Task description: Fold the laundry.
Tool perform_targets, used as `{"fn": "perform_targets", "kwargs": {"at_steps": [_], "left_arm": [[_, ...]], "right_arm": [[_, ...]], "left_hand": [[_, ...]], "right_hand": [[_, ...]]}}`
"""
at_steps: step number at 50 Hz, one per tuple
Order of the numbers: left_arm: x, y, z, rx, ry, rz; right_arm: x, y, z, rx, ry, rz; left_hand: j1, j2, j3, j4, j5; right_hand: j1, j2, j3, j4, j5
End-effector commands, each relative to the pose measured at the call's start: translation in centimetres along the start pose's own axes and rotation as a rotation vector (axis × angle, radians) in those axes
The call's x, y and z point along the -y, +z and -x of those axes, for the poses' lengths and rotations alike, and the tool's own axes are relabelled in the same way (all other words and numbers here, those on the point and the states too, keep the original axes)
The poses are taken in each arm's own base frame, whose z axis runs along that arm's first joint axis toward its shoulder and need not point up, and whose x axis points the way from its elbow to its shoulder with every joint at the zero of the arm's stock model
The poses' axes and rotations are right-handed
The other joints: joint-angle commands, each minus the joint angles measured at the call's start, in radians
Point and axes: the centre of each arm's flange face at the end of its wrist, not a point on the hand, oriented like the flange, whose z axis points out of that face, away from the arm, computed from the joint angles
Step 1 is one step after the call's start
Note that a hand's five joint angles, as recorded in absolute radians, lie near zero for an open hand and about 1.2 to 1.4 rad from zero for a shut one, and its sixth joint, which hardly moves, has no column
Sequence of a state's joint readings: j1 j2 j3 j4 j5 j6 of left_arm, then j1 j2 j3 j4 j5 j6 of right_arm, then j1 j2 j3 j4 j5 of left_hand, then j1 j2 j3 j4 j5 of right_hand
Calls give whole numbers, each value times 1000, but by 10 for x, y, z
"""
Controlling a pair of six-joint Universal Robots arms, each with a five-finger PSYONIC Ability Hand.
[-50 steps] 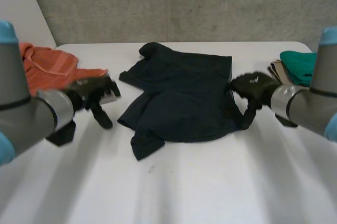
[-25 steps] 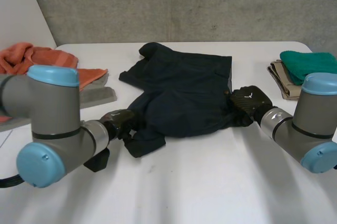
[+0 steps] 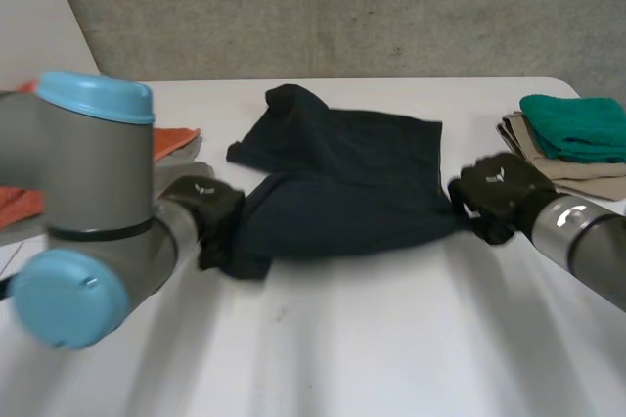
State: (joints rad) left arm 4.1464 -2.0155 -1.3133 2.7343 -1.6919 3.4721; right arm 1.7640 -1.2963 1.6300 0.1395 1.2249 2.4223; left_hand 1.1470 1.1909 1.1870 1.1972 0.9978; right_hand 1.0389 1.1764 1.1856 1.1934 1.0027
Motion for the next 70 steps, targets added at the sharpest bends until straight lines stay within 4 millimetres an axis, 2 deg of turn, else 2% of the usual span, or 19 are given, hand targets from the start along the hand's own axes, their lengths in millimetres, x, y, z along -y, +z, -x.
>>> {"fn": "perform_targets", "kwargs": {"at_steps": [1,5,9,15,17,19,20,24,27,35,41,47,48,49,50,53,58,64,70], "left_arm": [[-30,-75,-26,-211,529,117],[-32,-95,-44,-279,644,70],[-17,-79,-47,-227,613,5],[39,8,-9,37,507,-124],[42,16,-8,37,502,-128],[42,26,-10,22,501,-102],[41,27,-14,-1,501,-84],[40,26,-18,-15,492,-69],[40,27,-17,-12,478,-68],[41,31,-11,6,466,-65],[43,31,-7,10,455,-69],[43,33,-8,-6,428,-77],[42,35,-8,-11,420,-78],[42,37,-9,-18,412,-83],[43,38,-9,-21,406,-90],[46,49,-5,-19,390,-137],[74,76,15,71,350,-339],[108,113,32,151,344,-623],[106,151,40,193,345,-681]], "right_arm": [[-6,-62,16,294,-107,297],[-1,-68,22,382,-153,272],[0,-56,16,338,-117,241],[-2,-12,3,194,35,214],[3,-6,1,147,104,189],[9,-5,0,106,230,160],[15,-8,0,93,289,140],[27,-27,2,86,433,103],[31,-38,10,123,498,109],[19,-67,62,292,574,221],[6,-64,73,267,543,237],[-9,-43,78,175,519,232],[-10,-40,77,157,516,226],[-9,-32,72,110,511,191],[-8,-27,68,85,510,169],[3,-8,47,-14,500,33],[33,21,10,-154,430,-199],[32,72,-14,-311,368,-238],[20,117,-22,-407,324,-236]], "left_hand": [[249,205,209,199,224],[249,205,209,199,224],[249,205,209,199,224],[249,205,209,199,224],[249,205,209,199,224],[249,205,209,199,224],[249,205,209,199,224],[249,205,209,199,224],[249,205,209,199,224],[249,205,209,199,224],[249,205,209,199,224],[249,205,209,199,224],[249,205,209,199,224],[249,205,209,199,224],[249,205,209,199,224],[249,205,209,199,224],[249,205,209,199,224],[249,205,209,199,224],[249,205,209,199,224]], "right_hand": [[357,220,211,203,219],[357,220,211,203,219],[357,220,211,203,219],[357,220,211,203,219],[175,38,29,21,37],[-430,-568,-577,-585,-569],[-601,-739,-748,-756,-740],[-816,-954,-963,-971,-955],[-817,-955,-964,-972,-956],[-806,-943,-952,-960,-944],[-768,-905,-914,-922,-906],[-481,-618,-627,-635,-619],[-326,-463,-472,-480,-464],[199,62,52,44,61],[356,218,209,201,217],[357,220,211,203,219],[357,220,211,203,219],[357,220,211,203,219],[357,220,211,203,219]]}}
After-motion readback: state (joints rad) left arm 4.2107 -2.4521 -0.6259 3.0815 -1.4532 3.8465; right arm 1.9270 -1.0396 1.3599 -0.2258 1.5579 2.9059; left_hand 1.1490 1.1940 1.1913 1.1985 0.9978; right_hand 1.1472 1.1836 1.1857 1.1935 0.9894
